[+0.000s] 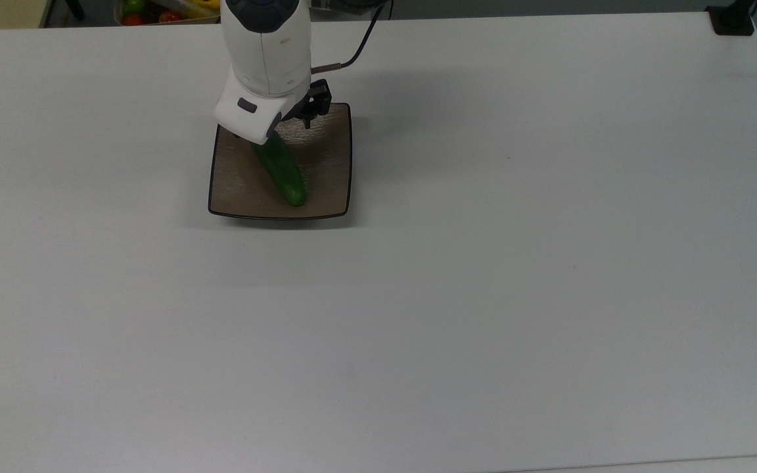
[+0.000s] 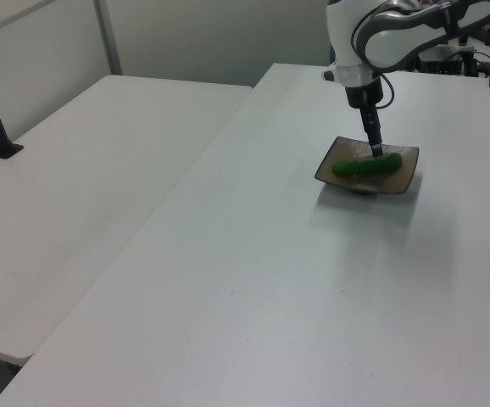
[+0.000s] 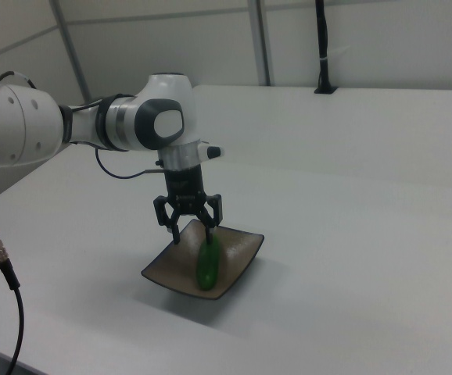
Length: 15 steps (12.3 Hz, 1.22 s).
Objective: Cucumber placed on a ceramic plate
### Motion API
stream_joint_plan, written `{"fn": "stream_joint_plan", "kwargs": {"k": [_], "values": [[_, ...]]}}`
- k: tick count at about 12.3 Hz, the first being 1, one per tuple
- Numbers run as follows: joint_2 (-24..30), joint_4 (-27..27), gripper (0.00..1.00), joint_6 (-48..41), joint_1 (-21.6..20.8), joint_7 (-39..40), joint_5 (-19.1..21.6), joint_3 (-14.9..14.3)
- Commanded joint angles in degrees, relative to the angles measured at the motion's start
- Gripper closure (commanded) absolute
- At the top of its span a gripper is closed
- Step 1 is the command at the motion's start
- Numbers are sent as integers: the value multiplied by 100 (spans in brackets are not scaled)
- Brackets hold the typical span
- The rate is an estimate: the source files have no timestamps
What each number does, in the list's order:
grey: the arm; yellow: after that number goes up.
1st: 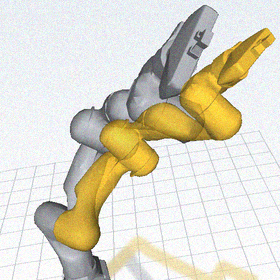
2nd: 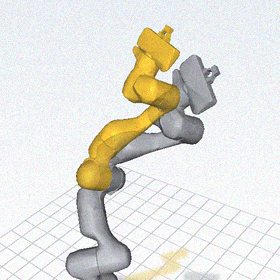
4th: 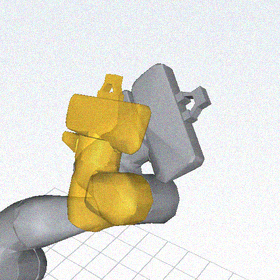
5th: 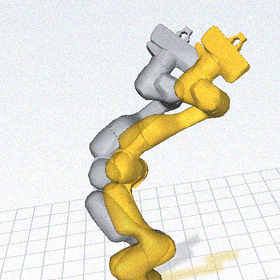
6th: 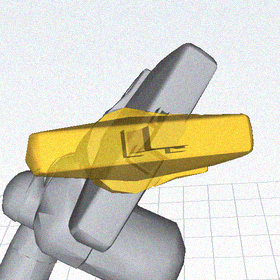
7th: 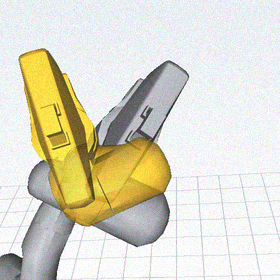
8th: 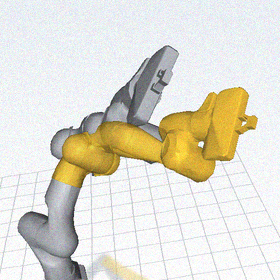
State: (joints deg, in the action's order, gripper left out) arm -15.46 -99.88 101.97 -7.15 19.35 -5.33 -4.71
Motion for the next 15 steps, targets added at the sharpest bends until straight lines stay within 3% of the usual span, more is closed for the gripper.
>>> {"fn": "stream_joint_plan", "kwargs": {"k": [1, 3, 8, 12, 15], "values": [[349, -58, 9, 25, -5, -97, 111, -13], [605, -58, 5, -19, -14, -465, 155, 5], [1149, 372, 0, -879, -14, -1274, 857, 22], [1484, 364, 0, -610, -14, -2301, 893, 14], [1599, 337, 0, -406, -14, -2277, 753, -22]]}}
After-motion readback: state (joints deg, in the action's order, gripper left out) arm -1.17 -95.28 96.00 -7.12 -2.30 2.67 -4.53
